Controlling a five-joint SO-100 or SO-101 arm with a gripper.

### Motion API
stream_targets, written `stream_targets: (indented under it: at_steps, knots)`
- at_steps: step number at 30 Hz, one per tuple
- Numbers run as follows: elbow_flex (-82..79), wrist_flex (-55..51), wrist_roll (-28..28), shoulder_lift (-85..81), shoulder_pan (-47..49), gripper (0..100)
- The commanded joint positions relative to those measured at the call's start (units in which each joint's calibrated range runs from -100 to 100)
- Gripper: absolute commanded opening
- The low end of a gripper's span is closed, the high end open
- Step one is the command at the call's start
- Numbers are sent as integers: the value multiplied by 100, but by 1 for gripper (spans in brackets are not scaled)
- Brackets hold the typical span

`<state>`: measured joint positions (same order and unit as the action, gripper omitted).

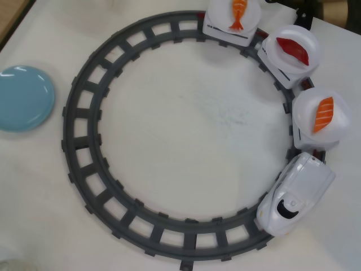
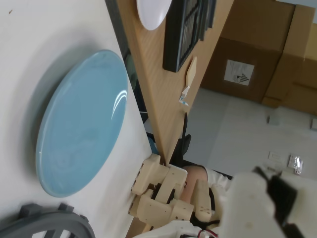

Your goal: Pick up the sushi from the Shinkansen and put it on the blue dish

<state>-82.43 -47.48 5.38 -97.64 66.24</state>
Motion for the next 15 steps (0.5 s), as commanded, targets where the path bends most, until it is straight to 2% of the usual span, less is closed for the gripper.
stream_targets:
  at_steps: [1, 15]
  knots:
    - [-675, 302, -52, -29, 435, 3]
    - [-684, 285, -52, -29, 435, 3]
